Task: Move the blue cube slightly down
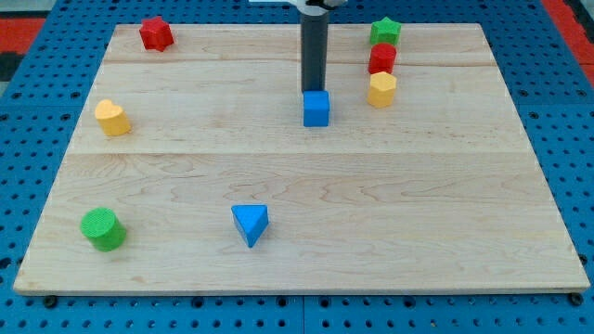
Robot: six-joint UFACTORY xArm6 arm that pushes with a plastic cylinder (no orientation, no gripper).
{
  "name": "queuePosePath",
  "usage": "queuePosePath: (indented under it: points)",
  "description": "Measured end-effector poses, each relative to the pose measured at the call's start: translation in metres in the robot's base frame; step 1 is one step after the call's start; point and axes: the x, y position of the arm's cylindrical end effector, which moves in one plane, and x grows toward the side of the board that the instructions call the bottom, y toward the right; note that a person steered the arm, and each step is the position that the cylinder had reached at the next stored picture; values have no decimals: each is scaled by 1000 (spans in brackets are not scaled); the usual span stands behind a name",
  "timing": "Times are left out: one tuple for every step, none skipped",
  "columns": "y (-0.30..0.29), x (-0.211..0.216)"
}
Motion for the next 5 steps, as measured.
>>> queuePosePath:
  points:
    - [-35, 8]
    - [-79, 8]
    - [-50, 16]
    - [-17, 45]
    - [13, 54]
